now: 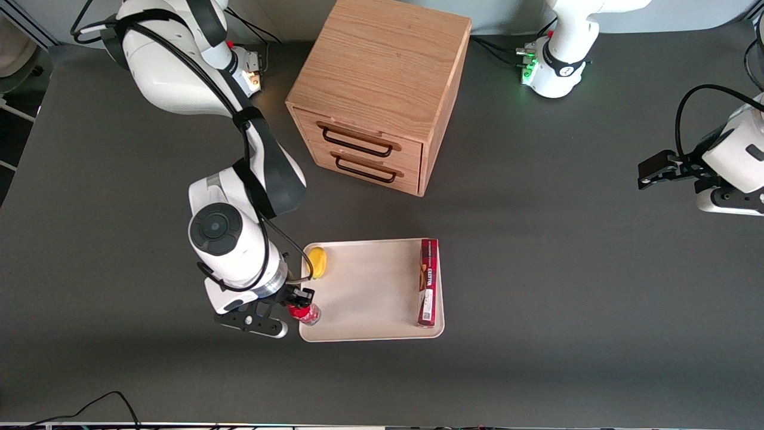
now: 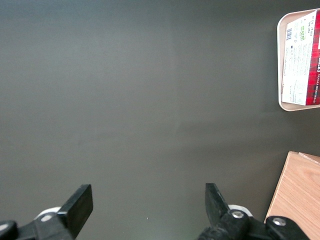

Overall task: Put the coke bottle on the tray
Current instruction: 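Carry the bottle over the tray beside the lemon and lower it, then open the right gripper to release the bottle upright on the tray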

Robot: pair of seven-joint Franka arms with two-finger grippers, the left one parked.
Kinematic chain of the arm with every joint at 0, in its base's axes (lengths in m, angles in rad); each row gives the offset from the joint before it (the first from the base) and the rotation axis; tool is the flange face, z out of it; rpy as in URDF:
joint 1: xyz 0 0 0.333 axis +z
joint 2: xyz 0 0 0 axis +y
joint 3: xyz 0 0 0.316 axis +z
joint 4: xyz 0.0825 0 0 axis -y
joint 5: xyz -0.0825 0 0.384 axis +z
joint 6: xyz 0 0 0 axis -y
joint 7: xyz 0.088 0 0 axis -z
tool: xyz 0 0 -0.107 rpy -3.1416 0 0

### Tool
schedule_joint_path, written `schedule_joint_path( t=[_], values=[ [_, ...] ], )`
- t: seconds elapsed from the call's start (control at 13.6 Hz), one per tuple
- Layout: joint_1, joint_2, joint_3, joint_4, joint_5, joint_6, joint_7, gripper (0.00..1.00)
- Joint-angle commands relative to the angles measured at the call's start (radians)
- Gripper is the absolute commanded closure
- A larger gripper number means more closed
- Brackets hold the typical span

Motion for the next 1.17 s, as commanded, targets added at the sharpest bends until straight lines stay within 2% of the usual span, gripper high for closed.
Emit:
schedule_joint_path(
  t=[0.0, 0.59, 0.66, 0.73, 0.81, 0.88, 1.1],
  values=[
    [0.04, 0.051, -0.022, 0.053, -0.012, 0.033, 0.061, 1.0],
    [0.04, 0.107, -0.022, 0.041, -0.015, 0.057, 0.084, 1.0],
    [0.04, 0.108, -0.022, 0.041, -0.015, 0.057, 0.084, 0.97],
    [0.038, 0.108, -0.022, 0.039, -0.017, 0.057, 0.083, 0.7],
    [0.038, 0.107, -0.023, 0.039, -0.017, 0.057, 0.081, 0.22],
    [0.04, 0.104, -0.023, 0.041, -0.023, 0.057, 0.083, 0.0],
    [0.031, 0.073, -0.022, 0.039, -0.026, 0.036, 0.08, 0.0]
  ],
)
